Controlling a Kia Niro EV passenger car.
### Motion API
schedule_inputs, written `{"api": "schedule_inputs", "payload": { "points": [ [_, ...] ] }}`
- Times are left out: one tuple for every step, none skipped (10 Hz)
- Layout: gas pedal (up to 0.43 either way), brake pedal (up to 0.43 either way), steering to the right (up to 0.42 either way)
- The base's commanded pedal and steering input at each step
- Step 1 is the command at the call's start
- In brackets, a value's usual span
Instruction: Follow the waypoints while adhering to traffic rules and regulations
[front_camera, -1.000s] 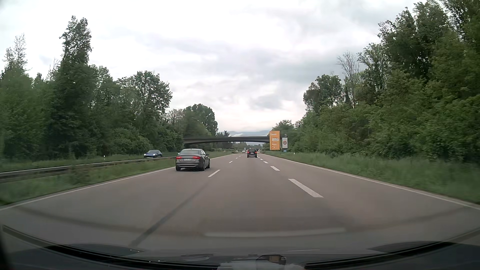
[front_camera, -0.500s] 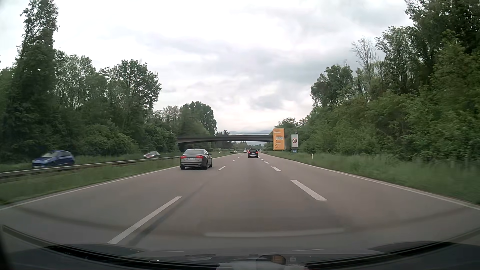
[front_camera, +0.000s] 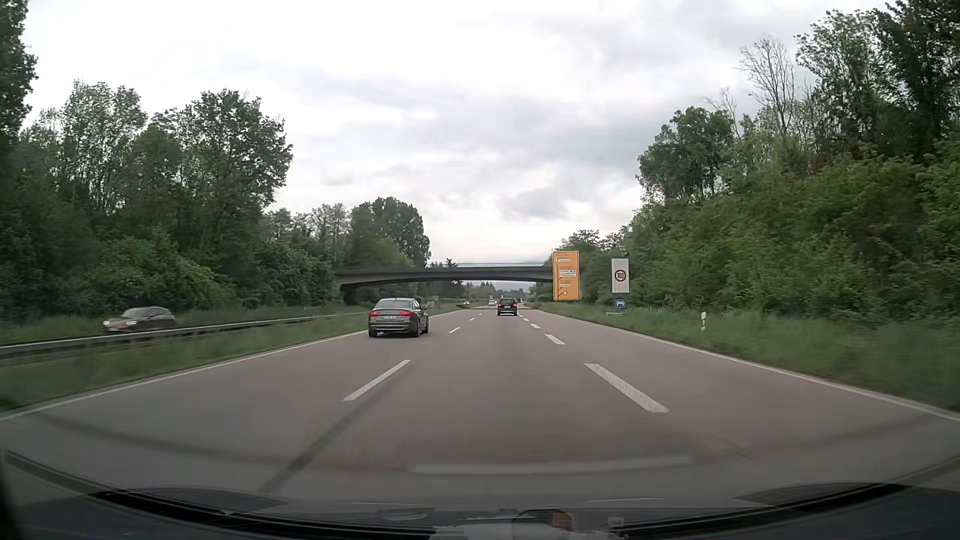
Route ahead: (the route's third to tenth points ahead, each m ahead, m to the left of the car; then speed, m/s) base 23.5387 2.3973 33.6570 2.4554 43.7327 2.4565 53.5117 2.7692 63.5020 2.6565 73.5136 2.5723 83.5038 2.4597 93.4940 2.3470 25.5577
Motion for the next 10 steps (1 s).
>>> {"api": "schedule_inputs", "payload": {
  "points": [
    [0.157,0.000,0.000],
    [0.157,0.000,0.000],
    [0.157,0.000,0.000],
    [0.157,0.000,0.000],
    [0.157,0.000,0.000],
    [0.157,0.000,0.001],
    [0.157,0.000,0.001],
    [0.157,0.000,0.001],
    [0.157,0.000,0.001],
    [0.157,0.000,0.001]
  ]
}}
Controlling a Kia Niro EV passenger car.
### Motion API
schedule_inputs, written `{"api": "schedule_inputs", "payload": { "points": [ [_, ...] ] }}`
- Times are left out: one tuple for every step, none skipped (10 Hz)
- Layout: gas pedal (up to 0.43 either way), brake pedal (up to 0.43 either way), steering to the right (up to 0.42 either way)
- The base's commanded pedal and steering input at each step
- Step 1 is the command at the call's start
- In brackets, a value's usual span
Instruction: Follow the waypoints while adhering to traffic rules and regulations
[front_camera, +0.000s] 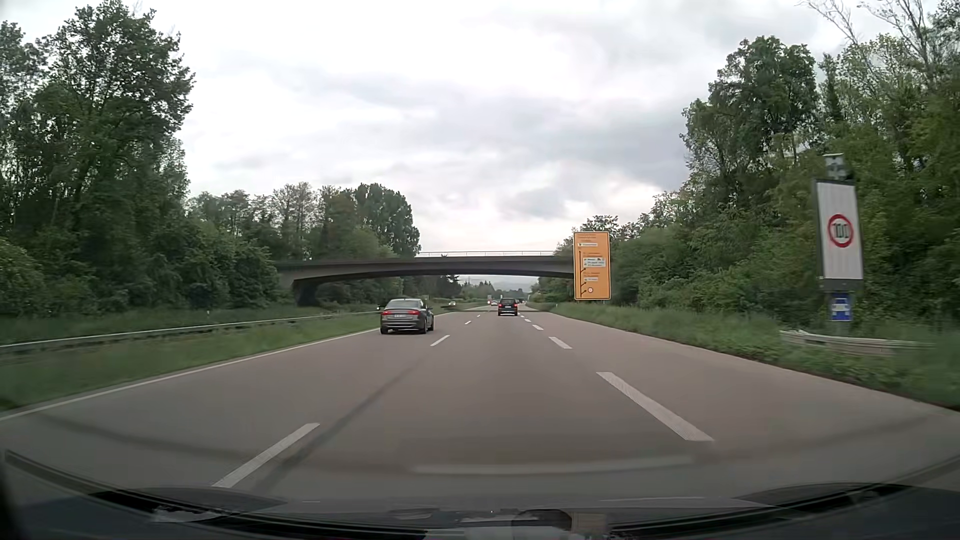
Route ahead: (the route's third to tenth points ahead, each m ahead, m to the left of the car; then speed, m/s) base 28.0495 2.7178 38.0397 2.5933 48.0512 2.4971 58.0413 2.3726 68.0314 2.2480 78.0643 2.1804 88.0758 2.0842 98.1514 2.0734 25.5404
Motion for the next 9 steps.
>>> {"api": "schedule_inputs", "payload": {
  "points": [
    [0.157,0.000,0.001],
    [0.157,0.000,0.001],
    [0.157,0.000,0.001],
    [0.157,0.000,0.001],
    [0.157,0.000,0.001],
    [0.157,0.000,0.001],
    [0.157,0.000,0.001],
    [0.157,0.000,0.001],
    [0.157,0.000,0.001]
  ]
}}
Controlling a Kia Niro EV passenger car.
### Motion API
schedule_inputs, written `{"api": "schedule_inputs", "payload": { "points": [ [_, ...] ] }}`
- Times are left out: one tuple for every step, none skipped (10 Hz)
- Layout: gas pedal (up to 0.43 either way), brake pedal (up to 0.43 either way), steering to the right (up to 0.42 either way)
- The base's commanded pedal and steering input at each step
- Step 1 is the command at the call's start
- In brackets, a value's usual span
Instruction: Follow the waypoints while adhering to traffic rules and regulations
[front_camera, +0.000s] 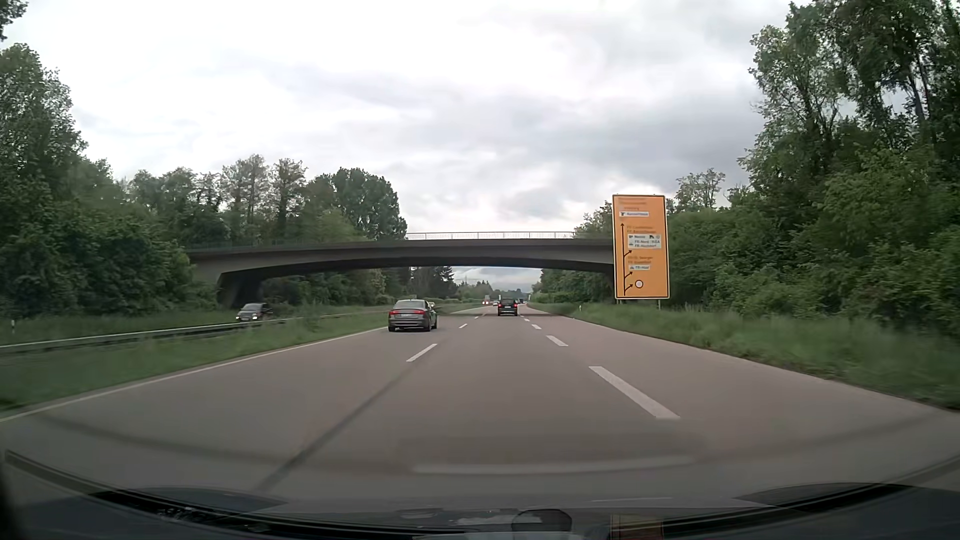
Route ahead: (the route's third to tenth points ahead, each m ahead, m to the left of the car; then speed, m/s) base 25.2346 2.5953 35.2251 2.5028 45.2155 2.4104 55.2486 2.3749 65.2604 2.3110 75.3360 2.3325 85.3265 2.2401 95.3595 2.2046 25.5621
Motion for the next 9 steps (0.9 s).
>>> {"api": "schedule_inputs", "payload": {
  "points": [
    [0.157,0.000,0.001],
    [0.157,0.000,0.001],
    [0.157,0.000,0.001],
    [0.157,0.000,0.001],
    [0.157,0.000,0.002],
    [0.157,0.000,0.002],
    [0.157,0.000,0.002],
    [0.157,0.000,0.002],
    [0.157,0.000,0.002]
  ]
}}
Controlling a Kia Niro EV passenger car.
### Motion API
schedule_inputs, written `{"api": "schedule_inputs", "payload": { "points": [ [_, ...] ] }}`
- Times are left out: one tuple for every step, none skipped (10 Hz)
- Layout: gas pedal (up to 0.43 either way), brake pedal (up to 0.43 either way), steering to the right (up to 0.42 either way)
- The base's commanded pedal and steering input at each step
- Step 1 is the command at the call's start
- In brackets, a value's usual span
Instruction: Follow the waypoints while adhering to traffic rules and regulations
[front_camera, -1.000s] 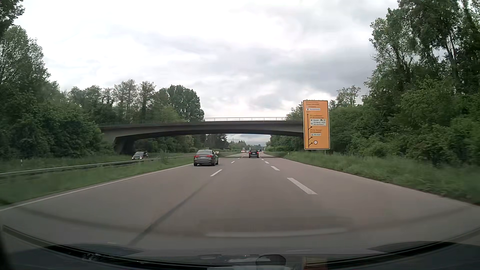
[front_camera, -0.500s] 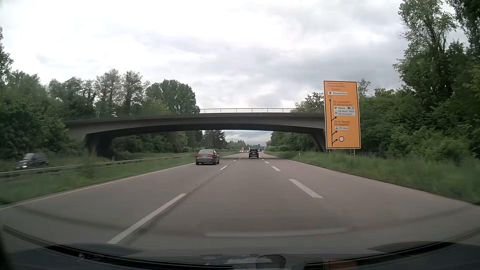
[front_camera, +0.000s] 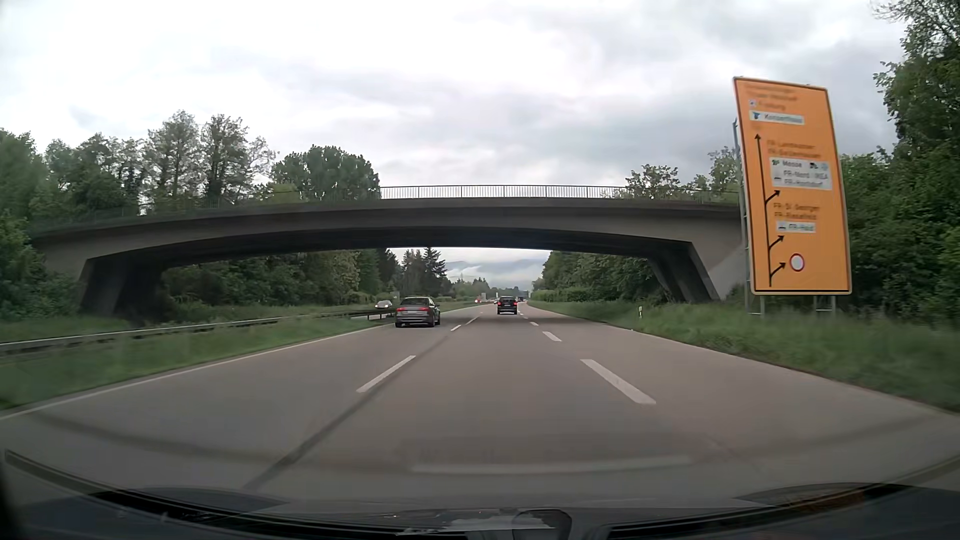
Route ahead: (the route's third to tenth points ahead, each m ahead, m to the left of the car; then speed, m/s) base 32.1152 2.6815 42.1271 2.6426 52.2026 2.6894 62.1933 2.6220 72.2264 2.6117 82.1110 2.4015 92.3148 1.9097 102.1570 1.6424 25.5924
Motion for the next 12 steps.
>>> {"api": "schedule_inputs", "payload": {
  "points": [
    [0.157,0.000,0.002],
    [0.157,0.000,0.002],
    [0.157,0.000,0.002],
    [0.157,0.000,0.002],
    [0.157,0.000,0.002],
    [0.157,0.000,0.002],
    [0.157,0.000,0.002],
    [0.157,0.000,0.002],
    [0.157,0.000,0.002],
    [0.157,0.000,0.002],
    [0.157,0.000,0.002],
    [0.157,0.000,0.002]
  ]
}}
